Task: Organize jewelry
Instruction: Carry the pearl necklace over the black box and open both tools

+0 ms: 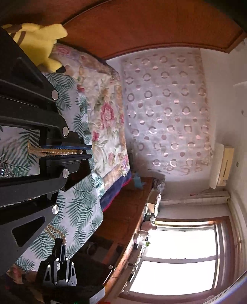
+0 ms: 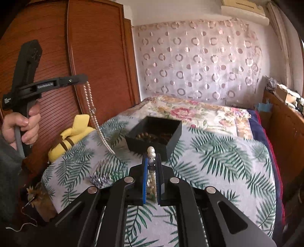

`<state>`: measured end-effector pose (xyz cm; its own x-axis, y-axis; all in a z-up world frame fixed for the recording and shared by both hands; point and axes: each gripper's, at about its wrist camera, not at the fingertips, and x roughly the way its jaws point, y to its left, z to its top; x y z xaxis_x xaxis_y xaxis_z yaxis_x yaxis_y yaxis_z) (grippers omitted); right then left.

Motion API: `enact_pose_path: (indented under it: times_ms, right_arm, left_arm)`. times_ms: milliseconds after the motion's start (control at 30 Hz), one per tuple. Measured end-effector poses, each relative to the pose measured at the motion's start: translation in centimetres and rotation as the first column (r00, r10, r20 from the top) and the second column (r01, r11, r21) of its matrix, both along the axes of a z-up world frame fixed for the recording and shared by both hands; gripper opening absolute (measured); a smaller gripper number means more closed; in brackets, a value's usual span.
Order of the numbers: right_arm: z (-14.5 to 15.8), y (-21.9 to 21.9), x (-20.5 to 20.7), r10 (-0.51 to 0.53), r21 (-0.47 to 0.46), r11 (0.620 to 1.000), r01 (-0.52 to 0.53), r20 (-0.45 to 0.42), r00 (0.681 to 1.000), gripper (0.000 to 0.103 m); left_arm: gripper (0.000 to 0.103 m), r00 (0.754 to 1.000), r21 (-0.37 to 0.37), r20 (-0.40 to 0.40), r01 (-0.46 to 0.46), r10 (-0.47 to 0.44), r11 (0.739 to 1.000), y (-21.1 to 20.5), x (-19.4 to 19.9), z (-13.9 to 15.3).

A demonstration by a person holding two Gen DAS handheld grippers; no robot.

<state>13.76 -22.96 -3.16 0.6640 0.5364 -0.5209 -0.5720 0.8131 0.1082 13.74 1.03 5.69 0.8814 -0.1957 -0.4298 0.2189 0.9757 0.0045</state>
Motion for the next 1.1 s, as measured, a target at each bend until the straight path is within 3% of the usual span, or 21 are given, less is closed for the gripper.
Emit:
enact_pose_path:
  times_ms: [500, 1100]
  right_arm:
    - [7.7, 1.7, 3.4, 0.018, 0.029, 0.999, -0.022, 0.119, 0.993, 0.008]
    - [11.5, 4.1, 10.8, -0.023, -0.019, 0.999, 0.026, 0.152, 0.988, 0.008]
  left_arm:
    - [0.004, 1.0, 0.014, 0.02, 0.011, -0.011, 1.0, -2.1, 2.8, 1.8]
    - [0.004, 1.0, 0.003, 0.005, -0.004, 0.004, 1.0, -2.7, 8.5, 2.4]
